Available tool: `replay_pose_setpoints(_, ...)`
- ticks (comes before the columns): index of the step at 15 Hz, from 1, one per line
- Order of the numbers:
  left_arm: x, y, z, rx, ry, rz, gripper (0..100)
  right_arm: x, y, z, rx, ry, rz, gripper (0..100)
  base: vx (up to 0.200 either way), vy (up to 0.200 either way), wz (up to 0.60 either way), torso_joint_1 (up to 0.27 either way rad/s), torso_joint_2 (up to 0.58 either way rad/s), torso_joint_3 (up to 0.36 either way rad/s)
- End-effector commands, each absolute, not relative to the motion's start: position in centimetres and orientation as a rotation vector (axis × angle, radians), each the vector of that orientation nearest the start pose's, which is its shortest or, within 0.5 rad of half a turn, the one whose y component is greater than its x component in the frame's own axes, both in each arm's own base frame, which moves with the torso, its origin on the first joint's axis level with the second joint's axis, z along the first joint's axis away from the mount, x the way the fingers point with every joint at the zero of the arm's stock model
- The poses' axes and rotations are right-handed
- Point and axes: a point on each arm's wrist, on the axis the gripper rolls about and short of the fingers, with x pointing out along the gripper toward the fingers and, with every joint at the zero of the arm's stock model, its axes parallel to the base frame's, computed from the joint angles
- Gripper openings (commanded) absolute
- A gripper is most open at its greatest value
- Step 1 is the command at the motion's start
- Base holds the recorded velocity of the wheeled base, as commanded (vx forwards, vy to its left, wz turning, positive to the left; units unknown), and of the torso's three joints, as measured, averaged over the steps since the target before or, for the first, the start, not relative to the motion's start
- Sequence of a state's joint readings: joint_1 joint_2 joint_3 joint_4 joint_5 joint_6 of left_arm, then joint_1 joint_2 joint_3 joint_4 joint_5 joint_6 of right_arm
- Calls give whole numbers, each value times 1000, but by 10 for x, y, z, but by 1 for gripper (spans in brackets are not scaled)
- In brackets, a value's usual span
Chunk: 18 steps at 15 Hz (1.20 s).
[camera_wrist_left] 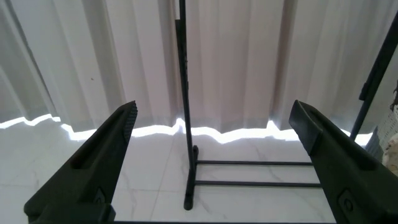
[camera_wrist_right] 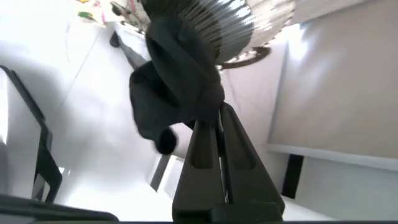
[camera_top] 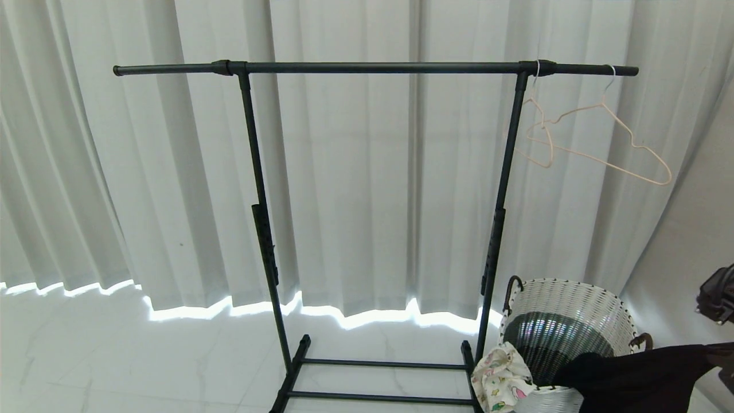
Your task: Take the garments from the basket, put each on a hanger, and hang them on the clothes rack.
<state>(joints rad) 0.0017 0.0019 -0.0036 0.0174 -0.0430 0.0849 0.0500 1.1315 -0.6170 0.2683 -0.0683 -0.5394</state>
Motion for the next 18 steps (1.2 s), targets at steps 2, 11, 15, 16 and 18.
replay_pose_setpoints(2, -23, -1, 75, 84, 14, -42, 100, 121, 18, 225, -560, 692, 270, 0, 0, 0, 0, 0, 0, 0)
replay_pose_setpoints(11, -23, -1, 75, 76, 14, -44, 100, 117, 100, 238, -293, 807, 599, 0, 0, 0, 0, 0, 0, 0)
replay_pose_setpoints(15, -22, -1, 75, -16, 22, -50, 100, 123, 114, 235, -319, 828, 632, 0, 0, 0, 0, 0, 0, 0)
replay_pose_setpoints(16, -22, -1, 75, -14, 22, -60, 100, 122, 118, 233, -330, 836, 648, 0, 0, 0, 0, 0, 0, 0)
replay_pose_setpoints(18, -23, -2, 78, 3, 3, -84, 100, 123, 119, 234, -330, 831, 650, 0, 0, 0, 0, 0, 0, 0)
